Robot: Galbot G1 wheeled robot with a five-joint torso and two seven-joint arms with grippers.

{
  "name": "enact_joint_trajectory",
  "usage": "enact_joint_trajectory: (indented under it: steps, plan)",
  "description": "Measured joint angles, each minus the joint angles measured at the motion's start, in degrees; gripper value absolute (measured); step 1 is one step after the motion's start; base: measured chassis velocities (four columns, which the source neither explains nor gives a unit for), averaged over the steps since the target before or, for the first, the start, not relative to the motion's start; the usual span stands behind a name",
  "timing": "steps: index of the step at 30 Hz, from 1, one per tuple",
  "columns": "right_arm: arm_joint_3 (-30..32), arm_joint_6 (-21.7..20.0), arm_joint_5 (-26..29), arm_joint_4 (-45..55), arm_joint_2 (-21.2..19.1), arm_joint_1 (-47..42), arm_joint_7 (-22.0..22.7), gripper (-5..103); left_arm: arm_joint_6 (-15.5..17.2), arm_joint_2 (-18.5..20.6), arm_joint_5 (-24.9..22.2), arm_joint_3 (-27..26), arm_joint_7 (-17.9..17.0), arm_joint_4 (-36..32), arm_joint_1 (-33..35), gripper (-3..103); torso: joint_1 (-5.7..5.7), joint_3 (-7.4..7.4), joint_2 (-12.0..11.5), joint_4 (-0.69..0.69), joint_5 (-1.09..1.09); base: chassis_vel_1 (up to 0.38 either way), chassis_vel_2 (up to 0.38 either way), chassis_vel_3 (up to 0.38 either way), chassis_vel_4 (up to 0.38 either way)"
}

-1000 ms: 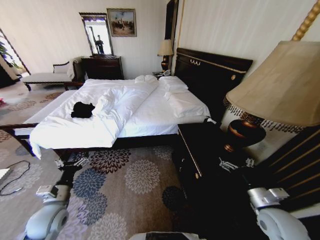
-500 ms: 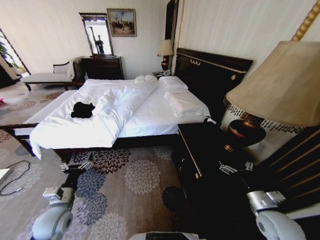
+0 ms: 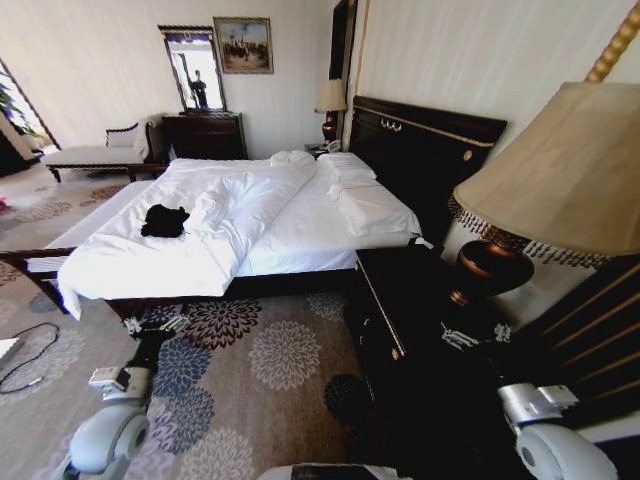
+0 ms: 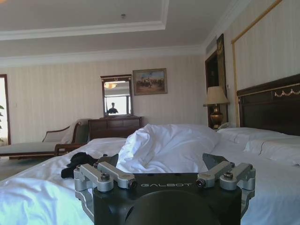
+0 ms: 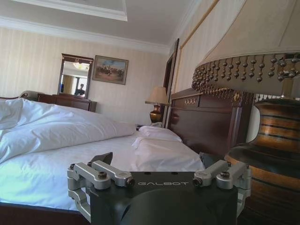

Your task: Fold the clothes on the bed.

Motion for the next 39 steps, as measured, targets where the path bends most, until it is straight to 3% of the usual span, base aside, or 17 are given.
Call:
enact_joint_trajectory:
  steps: [14, 21, 39]
  plan:
    - [-0.3, 0.2, -0.2, -0.7, -0.3, 0.1, -1.0, 100, -0.4, -0.4, 0.4, 0.6, 0.5, 0.4, 0.2, 100, 0.0, 0.0, 0.0, 0.0, -0.01, -0.077, 0.102, 0.087, -0.097]
    - [-0.3, 1.0, 0.2, -1.8, -1.8, 0.0, -4.9, 100, -1.1, 0.0, 0.1, 0.7, 1.9, 0.1, 1.2, 100, 0.01, 0.01, 0.0, 0.0, 0.0, -0.098, 0.107, 0.117, -0.091]
    - [-1.4, -0.6, 1.8, -4.5, -4.2, 3.4, -3.4, 100, -1.9, -0.3, 0.3, 1.9, 2.6, -0.7, 2.3, 100, 0.01, 0.0, 0.0, 0.0, 0.0, -0.114, 0.113, 0.116, -0.108]
